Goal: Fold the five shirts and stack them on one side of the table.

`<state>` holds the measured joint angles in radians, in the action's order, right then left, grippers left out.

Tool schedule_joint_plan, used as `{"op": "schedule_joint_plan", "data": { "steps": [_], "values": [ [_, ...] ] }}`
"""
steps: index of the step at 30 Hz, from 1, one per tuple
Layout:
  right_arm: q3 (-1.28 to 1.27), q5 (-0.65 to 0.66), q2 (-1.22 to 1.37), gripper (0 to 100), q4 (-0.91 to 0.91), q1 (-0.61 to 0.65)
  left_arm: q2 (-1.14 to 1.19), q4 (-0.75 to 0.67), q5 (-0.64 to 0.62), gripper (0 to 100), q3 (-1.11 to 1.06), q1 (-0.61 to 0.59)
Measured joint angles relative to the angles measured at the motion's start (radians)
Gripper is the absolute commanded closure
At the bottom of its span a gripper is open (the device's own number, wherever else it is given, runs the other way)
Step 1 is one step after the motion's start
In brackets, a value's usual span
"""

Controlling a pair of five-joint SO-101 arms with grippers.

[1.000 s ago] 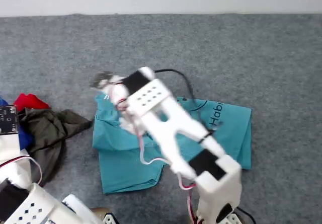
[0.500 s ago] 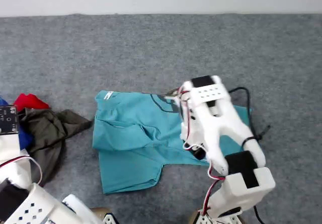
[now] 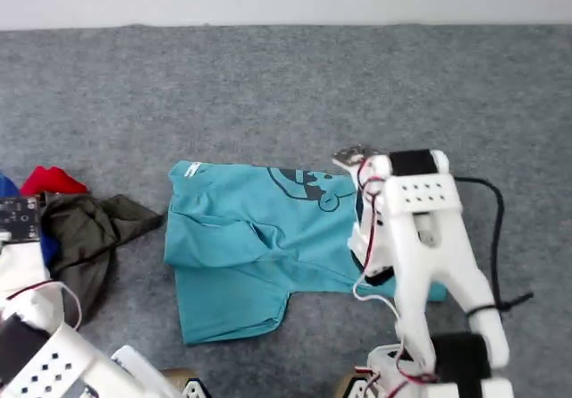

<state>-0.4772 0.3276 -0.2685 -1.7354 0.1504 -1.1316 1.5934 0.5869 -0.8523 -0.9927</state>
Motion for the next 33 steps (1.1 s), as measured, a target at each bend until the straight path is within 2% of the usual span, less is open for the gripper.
{"op": "schedule_joint_plan", "data": {
  "steps": [4,9,17,28,33],
  "values": [
    [-0.12,0.0,-0.026,89.0,0.107,-0.034,0.0,0.0,0.0,98,-0.037,0.0],
    [-0.249,0.0,-0.026,90.4,0.235,-0.04,0.0,-0.002,0.0,98,-0.037,0.0],
    [-0.299,0.052,-0.026,90.4,0.331,-0.058,0.0,-0.002,0.0,98,-0.037,0.0],
    [-0.35,0.259,-0.026,90.4,0.434,-0.207,0.0,0.0,0.0,98,-0.037,0.0],
    [-0.405,0.331,-0.026,90.2,0.463,-0.238,0.0,0.006,0.0,98,-0.037,0.0]
  ]
}}
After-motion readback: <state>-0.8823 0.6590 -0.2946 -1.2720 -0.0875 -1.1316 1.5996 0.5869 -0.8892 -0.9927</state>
